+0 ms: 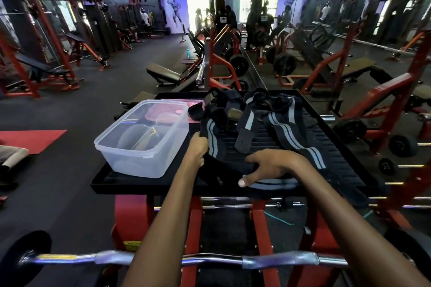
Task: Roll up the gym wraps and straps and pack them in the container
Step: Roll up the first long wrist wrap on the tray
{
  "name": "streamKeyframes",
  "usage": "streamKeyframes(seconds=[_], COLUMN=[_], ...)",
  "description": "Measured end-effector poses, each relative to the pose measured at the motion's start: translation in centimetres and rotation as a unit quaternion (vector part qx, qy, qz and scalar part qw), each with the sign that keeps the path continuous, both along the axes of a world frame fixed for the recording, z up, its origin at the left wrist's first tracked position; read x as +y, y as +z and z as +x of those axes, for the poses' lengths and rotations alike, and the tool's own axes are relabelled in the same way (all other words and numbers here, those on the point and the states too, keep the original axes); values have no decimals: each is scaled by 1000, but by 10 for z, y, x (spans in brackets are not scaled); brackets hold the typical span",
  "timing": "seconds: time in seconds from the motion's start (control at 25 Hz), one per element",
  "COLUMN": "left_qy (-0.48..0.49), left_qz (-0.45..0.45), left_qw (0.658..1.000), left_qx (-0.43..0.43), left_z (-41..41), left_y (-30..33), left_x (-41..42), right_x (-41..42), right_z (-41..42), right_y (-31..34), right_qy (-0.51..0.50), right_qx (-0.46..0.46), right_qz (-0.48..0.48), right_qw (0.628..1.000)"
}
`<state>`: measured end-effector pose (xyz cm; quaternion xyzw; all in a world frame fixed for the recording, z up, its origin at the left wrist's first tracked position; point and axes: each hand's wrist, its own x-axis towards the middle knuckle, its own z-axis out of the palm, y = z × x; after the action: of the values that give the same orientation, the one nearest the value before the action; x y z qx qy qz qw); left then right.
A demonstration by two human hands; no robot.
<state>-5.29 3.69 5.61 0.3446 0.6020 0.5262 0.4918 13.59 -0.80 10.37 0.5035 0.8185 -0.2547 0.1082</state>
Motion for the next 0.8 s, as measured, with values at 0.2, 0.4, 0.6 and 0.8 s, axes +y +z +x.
streamKeyframes(seconds=[0.2,0.4,0.6,0.8], left_qy=[31,-25,-117,-113], left_qz=[82,55,3,34], left_qw=[995,998,993,992], left_qx=[-49,-36,-30,-34], left_z=[-8,-4,26,41], left_y=[3,-16,-39,-44], left_x=[-8,-1,-5,3], right_x=[-25,-9,62,86], right_z=[-15,-20,-13,-8], right_y=[-11,-14,-52,-87], right_qy=[117,-98,-357,-335], right_qx=[-1,271,447,531], right_qz=[-44,-131,13,53], right_qw=[992,949,820,776])
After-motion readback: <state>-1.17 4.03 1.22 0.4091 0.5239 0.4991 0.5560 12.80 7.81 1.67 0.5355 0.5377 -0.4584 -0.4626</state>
